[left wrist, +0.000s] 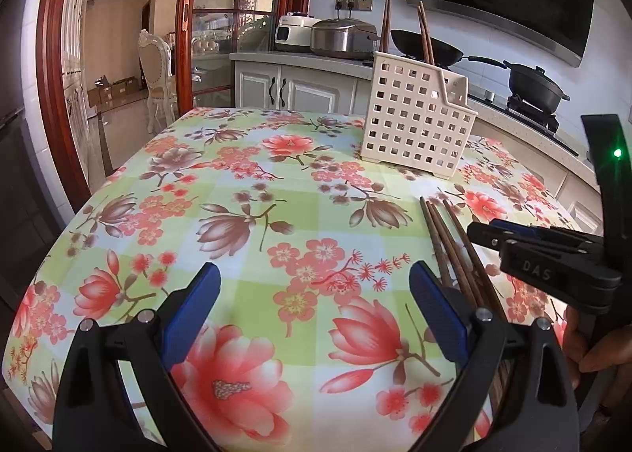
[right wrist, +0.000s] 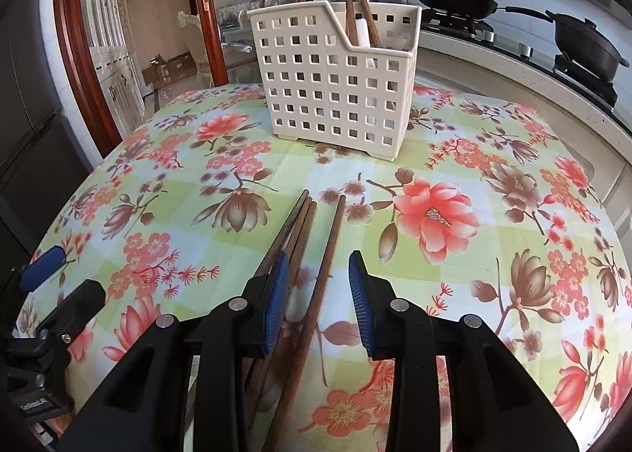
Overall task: Organize utensils
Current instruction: 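Move both tools back over the remaining brown chopsticks, then close the right tool on a brown chopstick while the left tool grasps another, then lift both held chopsticks upright toward the white caddy, then hold both chopsticks upright above the caddy and lower them toward it, then lower the held chopsticks into the white caddy with both tools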
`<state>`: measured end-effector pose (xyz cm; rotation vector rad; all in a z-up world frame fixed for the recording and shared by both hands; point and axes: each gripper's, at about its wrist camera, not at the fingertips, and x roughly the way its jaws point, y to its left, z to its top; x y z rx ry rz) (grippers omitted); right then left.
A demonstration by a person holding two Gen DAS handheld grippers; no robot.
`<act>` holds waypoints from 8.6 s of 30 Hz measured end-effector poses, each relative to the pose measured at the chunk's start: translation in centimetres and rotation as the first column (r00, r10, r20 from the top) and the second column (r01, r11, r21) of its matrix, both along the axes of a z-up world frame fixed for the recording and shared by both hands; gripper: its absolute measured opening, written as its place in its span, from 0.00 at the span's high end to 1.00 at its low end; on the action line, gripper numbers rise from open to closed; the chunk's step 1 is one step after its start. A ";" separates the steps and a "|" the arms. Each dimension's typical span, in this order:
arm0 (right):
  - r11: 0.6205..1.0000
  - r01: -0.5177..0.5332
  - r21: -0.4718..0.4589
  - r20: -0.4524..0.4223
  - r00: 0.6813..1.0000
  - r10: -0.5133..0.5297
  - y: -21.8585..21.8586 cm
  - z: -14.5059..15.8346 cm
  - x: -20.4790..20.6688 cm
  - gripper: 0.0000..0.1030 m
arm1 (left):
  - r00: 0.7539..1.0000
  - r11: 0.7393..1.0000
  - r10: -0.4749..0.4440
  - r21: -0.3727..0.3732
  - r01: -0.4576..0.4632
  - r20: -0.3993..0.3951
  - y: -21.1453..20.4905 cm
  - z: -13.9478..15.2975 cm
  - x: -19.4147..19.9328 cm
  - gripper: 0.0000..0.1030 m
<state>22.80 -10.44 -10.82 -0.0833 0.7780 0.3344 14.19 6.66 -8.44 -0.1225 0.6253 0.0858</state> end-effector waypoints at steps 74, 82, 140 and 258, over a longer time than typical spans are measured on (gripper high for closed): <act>0.988 0.033 0.151 -0.104 0.994 -0.017 -6.8 -1.3 0.4 0.94 | 0.931 0.969 -0.202 0.079 0.236 -0.303 -10.1 -2.3 11.9 0.73; 1.000 0.013 -0.016 -0.096 0.995 -0.015 -4.9 -1.4 0.8 0.93 | 0.922 0.965 -0.220 0.064 0.253 -0.320 -9.9 -2.3 12.3 0.73; 0.975 -0.060 0.212 0.310 0.951 -0.009 -6.1 9.1 -3.7 0.94 | 0.977 0.974 -0.205 0.106 0.198 0.065 -6.4 10.4 3.0 0.94; 0.963 -0.137 0.231 0.514 0.858 -0.002 -6.8 18.7 4.1 0.94 | 0.946 0.971 -0.236 0.076 0.224 0.222 -4.8 24.1 10.0 0.94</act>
